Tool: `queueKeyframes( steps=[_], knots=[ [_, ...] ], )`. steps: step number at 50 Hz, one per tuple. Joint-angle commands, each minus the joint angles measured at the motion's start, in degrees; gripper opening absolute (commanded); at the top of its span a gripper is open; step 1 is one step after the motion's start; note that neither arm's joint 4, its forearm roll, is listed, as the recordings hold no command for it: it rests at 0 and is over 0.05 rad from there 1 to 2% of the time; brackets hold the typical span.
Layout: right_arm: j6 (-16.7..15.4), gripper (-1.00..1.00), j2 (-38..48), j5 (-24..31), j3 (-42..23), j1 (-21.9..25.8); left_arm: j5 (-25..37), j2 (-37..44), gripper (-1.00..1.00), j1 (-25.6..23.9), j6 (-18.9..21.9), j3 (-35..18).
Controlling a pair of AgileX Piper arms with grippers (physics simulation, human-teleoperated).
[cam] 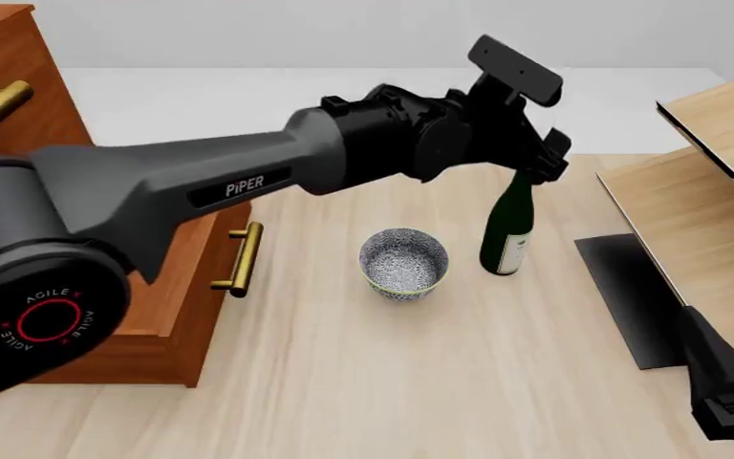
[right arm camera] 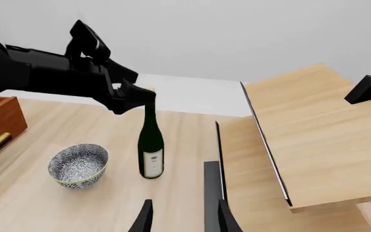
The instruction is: Put the wine bottle in the bottom drawer of the cabinet.
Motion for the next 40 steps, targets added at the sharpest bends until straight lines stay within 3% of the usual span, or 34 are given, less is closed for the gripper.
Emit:
queueKeyframes(
  steps=[1, 40],
  knots=[
    [-0.2, 1.00, -0.1, 0.3, 0.0, -0.1, -0.7, 1.0, 1.00, 0.2, -0.6, 0.0],
    [-0.3, 1.00, -1.6, 2.6, 0.0, -0.4, -2.6, 3.6, 1.00, 0.3, -2.8, -0.3]
  ],
)
